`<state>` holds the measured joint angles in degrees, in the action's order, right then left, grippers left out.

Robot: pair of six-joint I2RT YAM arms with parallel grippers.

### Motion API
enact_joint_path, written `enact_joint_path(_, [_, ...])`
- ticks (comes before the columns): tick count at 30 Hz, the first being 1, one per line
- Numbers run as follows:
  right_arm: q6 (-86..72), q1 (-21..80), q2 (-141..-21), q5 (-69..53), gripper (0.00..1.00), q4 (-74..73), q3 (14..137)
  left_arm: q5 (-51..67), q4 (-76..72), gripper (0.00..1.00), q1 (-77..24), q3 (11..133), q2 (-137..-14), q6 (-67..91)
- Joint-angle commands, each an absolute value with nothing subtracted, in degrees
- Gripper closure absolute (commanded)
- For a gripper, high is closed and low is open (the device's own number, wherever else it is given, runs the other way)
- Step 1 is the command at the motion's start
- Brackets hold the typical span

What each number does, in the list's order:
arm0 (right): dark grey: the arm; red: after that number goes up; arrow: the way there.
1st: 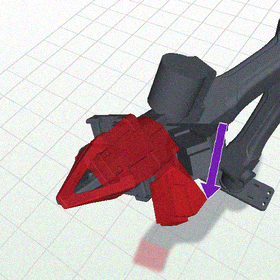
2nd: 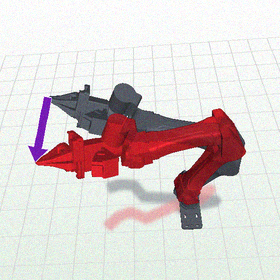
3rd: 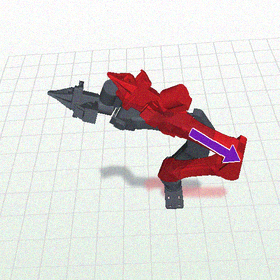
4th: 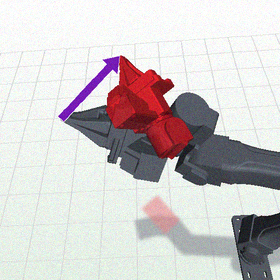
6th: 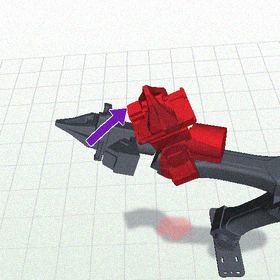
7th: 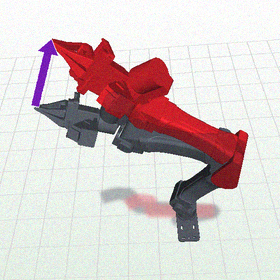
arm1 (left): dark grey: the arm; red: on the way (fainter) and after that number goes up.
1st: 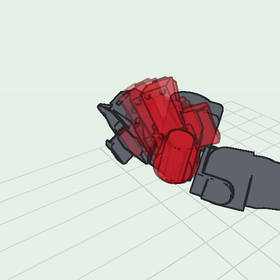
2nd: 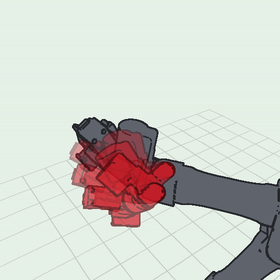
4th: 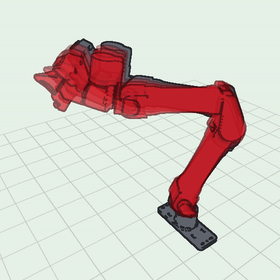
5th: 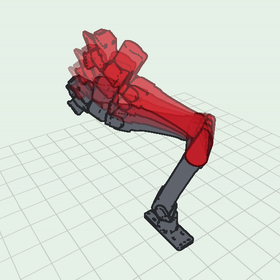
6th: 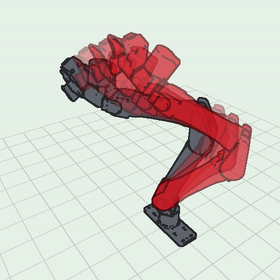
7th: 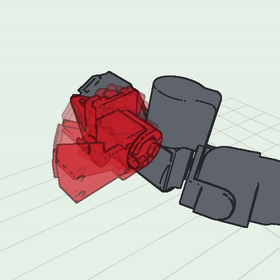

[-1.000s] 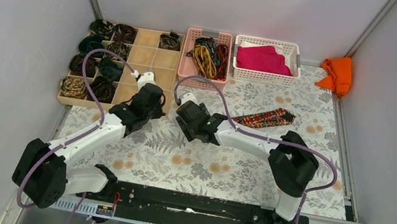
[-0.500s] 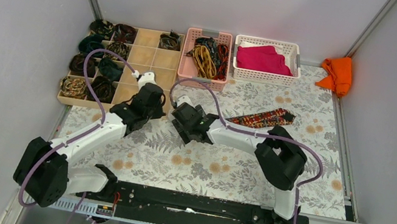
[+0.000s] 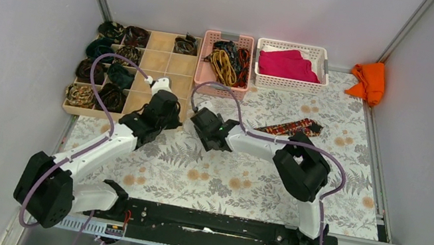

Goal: Roll the ties
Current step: Roll the tie at the center of the board.

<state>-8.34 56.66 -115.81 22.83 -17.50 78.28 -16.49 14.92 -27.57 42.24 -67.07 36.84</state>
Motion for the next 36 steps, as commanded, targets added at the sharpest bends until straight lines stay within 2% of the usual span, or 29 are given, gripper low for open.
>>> enact_joint_path(1, [-12.19, 52.85, -117.94, 18.77, 0.44, -20.13, 79.44, -15.3, 11.49, 1.0, -27.06, 41.13, -66.32, 36.06])
enact_joint_path(11, [-14.29, 51.33, -116.99, 13.74, 0.75, -17.74, 78.51, -12.91, 7.87, 1.0, -26.98, 41.64, -71.03, 36.82])
enact_joint_path(23, [-24.17, 51.28, -105.44, 0.29, 0.78, -8.57, 72.0, -7.31, 1.92, 1.0, -26.01, 48.22, -85.94, 38.06])
enact_joint_path(36, [-40.33, 43.43, -99.21, -22.76, 0.78, 15.03, 56.78, 2.61, -6.17, 1.0, -26.02, 50.69, -93.6, 35.62])
